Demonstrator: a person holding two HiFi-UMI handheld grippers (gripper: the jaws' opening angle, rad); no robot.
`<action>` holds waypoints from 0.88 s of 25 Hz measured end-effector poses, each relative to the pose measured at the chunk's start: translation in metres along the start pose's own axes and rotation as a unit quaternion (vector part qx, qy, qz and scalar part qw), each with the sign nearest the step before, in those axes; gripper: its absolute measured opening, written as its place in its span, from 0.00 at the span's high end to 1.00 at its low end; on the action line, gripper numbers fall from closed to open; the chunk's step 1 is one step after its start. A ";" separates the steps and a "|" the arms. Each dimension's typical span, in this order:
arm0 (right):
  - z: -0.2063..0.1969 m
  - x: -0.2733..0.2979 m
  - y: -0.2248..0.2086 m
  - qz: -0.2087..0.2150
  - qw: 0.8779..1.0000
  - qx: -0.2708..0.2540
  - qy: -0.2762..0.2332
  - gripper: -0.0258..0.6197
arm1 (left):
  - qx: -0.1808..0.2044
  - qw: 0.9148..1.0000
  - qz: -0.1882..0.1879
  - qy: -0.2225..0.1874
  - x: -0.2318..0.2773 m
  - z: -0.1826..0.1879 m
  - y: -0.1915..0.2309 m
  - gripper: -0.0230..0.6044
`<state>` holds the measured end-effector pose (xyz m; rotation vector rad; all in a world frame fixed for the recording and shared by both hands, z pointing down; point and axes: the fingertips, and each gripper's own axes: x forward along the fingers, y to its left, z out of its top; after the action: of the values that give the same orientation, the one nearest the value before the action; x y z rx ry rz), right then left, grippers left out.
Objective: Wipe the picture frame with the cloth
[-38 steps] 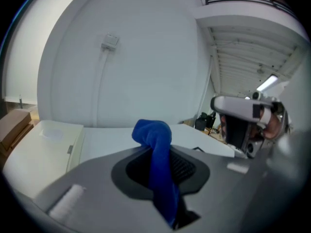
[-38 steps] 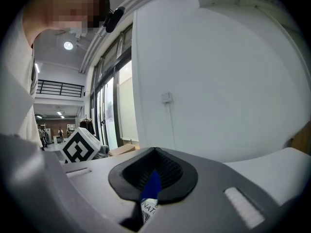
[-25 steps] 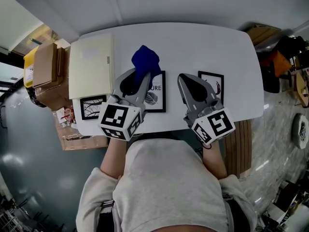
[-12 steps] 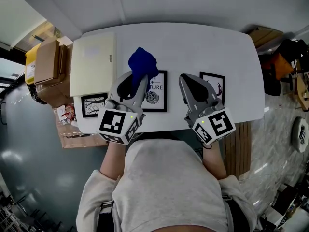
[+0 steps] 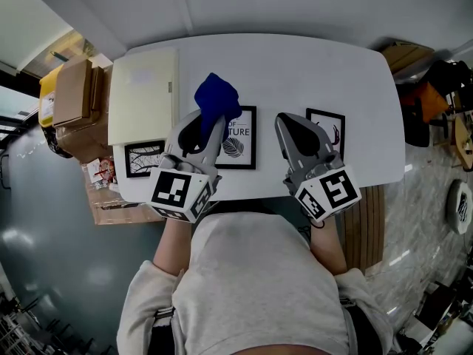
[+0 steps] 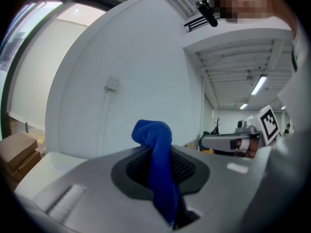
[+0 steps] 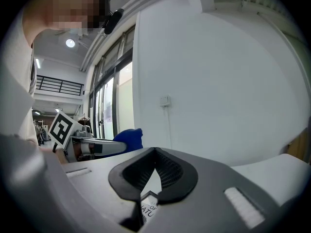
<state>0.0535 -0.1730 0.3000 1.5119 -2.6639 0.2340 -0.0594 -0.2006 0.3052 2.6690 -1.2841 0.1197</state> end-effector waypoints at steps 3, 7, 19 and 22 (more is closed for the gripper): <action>0.000 -0.001 0.001 0.002 1.000 0.000 0.000 0.96 | 0.001 1.000 0.000 -0.001 -0.001 0.000 -0.001 0.86; 0.000 -0.003 0.002 0.001 1.000 0.001 0.001 0.96 | 0.001 1.000 0.001 0.001 -0.002 0.000 -0.002 0.86; 0.008 -0.010 0.005 -0.008 1.000 -0.008 -0.004 0.96 | 0.006 1.000 0.001 0.000 -0.008 0.004 -0.006 0.86; 0.009 -0.010 0.006 -0.008 1.000 -0.012 -0.004 0.96 | 0.007 1.000 0.001 -0.001 -0.009 0.005 -0.007 0.86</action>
<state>0.0531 -0.1631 0.2896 1.5282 -2.6496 0.1941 -0.0602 -0.1903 0.2980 2.6805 -1.2903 0.1263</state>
